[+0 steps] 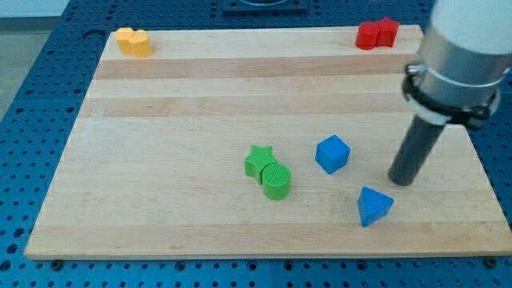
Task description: Slide the blue cube down a bit
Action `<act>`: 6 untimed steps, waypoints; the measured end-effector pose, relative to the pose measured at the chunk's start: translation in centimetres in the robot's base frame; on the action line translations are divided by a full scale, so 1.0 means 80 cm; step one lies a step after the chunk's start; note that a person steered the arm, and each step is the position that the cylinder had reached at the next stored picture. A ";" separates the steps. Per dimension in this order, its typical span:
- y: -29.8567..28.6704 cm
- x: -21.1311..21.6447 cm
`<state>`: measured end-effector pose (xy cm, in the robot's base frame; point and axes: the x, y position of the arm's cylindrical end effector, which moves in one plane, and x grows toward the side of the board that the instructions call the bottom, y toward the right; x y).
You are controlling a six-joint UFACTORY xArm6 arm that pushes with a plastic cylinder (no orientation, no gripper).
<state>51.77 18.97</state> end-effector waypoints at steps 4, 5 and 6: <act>-0.129 -0.029; -0.129 -0.024; -0.067 -0.036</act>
